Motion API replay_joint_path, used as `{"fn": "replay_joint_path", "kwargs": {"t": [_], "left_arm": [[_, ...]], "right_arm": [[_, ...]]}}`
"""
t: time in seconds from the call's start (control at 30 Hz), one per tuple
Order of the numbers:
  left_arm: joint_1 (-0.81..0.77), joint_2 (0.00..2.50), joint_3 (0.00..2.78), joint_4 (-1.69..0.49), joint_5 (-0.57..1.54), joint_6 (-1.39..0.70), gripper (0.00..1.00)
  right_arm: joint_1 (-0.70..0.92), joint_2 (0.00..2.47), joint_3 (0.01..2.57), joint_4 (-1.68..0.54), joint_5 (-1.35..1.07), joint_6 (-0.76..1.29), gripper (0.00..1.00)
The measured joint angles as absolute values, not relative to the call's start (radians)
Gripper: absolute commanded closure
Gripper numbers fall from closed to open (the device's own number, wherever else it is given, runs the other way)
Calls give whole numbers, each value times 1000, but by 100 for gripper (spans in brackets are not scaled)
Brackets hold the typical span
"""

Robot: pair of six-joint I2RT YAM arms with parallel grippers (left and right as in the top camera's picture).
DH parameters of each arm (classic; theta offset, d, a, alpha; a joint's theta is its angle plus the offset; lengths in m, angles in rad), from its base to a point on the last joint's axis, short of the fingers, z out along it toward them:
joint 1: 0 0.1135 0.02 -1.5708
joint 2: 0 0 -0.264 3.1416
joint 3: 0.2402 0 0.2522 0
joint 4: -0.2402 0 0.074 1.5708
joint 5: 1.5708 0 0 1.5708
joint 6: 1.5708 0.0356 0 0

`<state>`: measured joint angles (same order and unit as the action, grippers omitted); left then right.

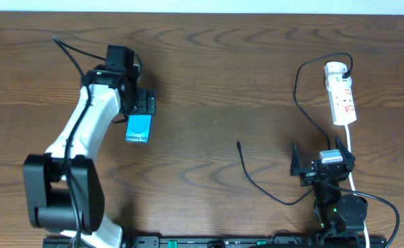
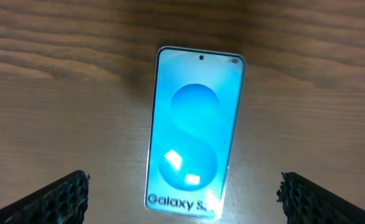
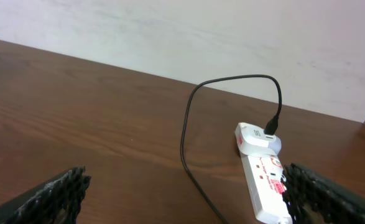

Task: Plug charger to phone and switch on socket
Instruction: 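Lower the left gripper and close it on the phone's bottom edge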

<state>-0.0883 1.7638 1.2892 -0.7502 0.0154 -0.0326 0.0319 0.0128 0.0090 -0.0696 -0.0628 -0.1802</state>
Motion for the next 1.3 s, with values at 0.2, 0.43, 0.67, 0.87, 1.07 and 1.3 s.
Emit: {"fn": "replay_joint_path", "kwargs": {"t": [0.2,0.43,0.67,0.87,1.07,1.3], "left_arm": [[-88,1853,1289,-733,-1,-33,2],[-88,1890,1289,-717,-2,-33,2],[-88,1894,1289,-698,-2,-33,2],[-88,1895,1289,-694,-2,-33,2],[-88,1895,1289,-694,6,-33,2],[-88,1895,1286,-690,17,-33,2]], "right_arm": [[32,13,9,-70,-63,-180,1],[32,13,9,-70,-62,-180,1],[32,13,9,-70,-63,-180,1],[32,13,9,-70,-63,-180,1],[32,13,9,-70,-63,-180,1],[32,13,9,-70,-63,-180,1]]}}
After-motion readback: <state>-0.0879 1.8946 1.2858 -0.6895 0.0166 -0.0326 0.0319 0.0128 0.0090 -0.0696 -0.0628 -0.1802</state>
